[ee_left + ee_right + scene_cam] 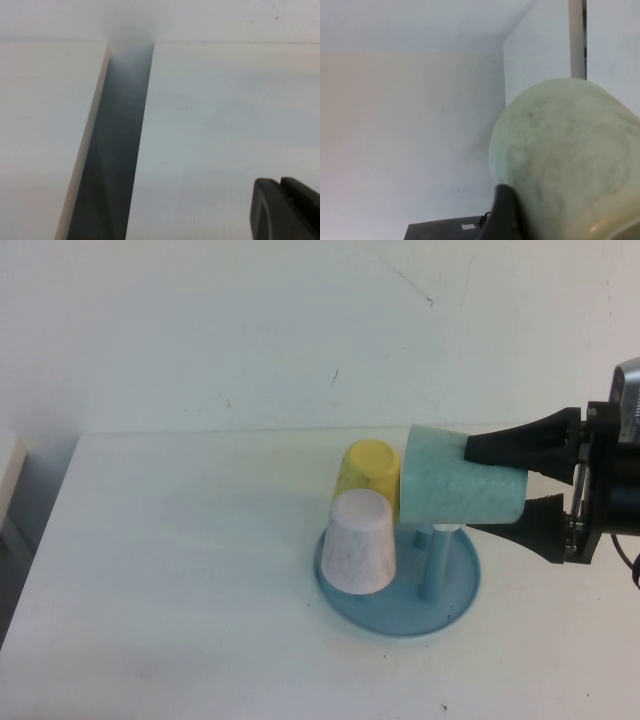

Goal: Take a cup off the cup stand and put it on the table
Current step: Hand over the cup

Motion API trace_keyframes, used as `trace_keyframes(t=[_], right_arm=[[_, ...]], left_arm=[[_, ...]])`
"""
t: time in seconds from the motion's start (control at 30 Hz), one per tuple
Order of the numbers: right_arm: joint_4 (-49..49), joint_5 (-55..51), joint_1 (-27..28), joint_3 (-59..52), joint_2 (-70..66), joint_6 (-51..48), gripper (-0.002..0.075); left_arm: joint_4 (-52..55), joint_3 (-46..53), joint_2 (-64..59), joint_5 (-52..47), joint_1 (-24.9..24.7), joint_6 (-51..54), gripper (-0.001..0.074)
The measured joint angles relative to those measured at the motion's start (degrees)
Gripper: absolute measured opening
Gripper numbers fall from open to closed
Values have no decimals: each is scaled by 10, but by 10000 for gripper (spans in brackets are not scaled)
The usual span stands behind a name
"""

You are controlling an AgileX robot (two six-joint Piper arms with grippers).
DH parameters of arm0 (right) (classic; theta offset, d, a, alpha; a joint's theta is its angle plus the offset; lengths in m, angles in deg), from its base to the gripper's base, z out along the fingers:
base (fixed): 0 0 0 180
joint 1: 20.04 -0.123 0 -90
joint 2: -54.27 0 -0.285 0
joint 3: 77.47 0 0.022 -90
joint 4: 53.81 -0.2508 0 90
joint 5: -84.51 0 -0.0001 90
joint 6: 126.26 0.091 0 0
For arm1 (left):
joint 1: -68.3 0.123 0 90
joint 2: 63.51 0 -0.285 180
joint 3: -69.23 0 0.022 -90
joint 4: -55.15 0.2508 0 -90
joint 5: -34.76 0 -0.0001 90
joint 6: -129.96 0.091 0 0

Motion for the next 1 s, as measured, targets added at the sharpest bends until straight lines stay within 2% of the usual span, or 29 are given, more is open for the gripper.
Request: trace_keyframes(t=[0.13, 0.2, 0.27, 0.33, 0.4, 0.47, 0.77, 0.9, 1.0], right_arm=[[0, 0, 0, 0, 0, -6, 594], [0, 0, 0, 0, 0, -15, 594], [0, 0, 0, 0, 0, -24, 594], [0, 0, 0, 0, 0, -27, 594], [0, 0, 0, 0, 0, -29, 594], [0, 0, 0, 0, 0, -31, 594], [-1, 0, 0, 0, 0, -31, 594], [-1, 0, 0, 0, 0, -37, 594], [-1, 0, 0, 0, -1, -48, 594]], left_arm=[[4, 0, 0, 3, 0, 0, -3], [-30, 2, 0, 22, 0, -25, -3], [-122, 2, 0, 52, 0, -81, -4], [-265, 2, 0, 93, 0, -152, -3], [-369, 2, 0, 126, 0, -184, -3], [-425, 2, 0, 159, 0, -185, -3], [-471, 2, 0, 209, 0, -153, -3], [-472, 2, 0, 171, 0, -122, -3], [-457, -17, 0, 110, 0, -12, -3]])
